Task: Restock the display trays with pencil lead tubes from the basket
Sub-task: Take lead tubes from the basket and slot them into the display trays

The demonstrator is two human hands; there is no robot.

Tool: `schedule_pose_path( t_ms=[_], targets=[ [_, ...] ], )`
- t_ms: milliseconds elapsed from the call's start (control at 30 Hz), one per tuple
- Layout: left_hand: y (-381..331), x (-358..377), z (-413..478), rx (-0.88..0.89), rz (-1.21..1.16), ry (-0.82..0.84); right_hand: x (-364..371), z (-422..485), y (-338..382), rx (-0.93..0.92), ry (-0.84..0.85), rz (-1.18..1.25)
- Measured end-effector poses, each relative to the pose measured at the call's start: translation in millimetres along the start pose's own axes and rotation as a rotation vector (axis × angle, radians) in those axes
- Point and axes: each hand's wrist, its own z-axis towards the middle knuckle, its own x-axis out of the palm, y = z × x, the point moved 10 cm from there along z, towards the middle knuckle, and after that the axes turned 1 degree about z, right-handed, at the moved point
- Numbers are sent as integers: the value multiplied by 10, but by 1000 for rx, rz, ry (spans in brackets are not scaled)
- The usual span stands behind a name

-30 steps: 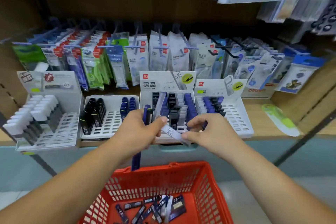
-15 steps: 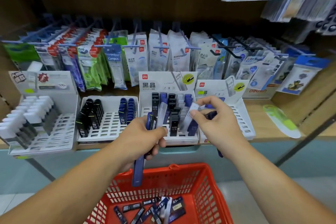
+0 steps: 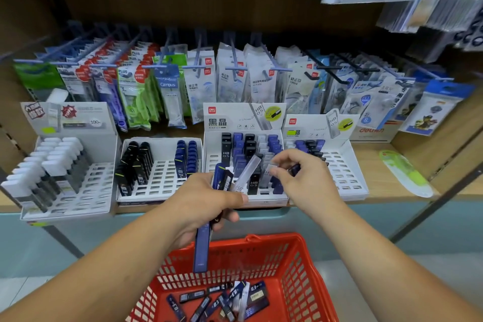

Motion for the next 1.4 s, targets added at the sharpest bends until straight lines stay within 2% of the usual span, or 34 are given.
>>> schedule_pose_path(
  t_ms=[233, 300, 467, 567, 667, 733, 800, 900, 1000, 1167, 1300, 1400],
  targets=[
    [-8, -138, -32, 17, 40, -41, 0, -44, 252, -155, -40, -248],
    [-20, -169, -38, 35, 43, -51, 31, -42, 283, -187, -31, -258],
    [-51, -262, -45, 60, -8, -86, 125, -29, 238, -129, 26, -334],
    [-94, -267, -74, 69, -12, -73, 50, -18, 400, -172, 9, -248],
    [-130, -220, -114, 77, 19, -30, 189, -122, 636, -237, 195, -105],
    [-160, -186, -132, 95, 37, -10, 352, -207, 634, -212, 345, -109],
    [-195, -177, -138, 123, 12, -18, 416, -233, 565, -178, 402, -134],
    [-234, -177, -130, 161, -58, -35, 415, -255, 552, -155, 428, -46],
    [-217, -145, -114, 171, -55, -30, 338, -274, 623, -179, 399, 41],
    [-171, -120, -70, 176, -49, -48, 285, -295, 663, -207, 373, 49],
    [-123, -136, -17, 167, -64, -72, 8, -172, 520, -144, 168, 143],
    [-65, -156, -7, 117, -110, -101, -137, -134, 429, -141, 76, 113]
  ],
)
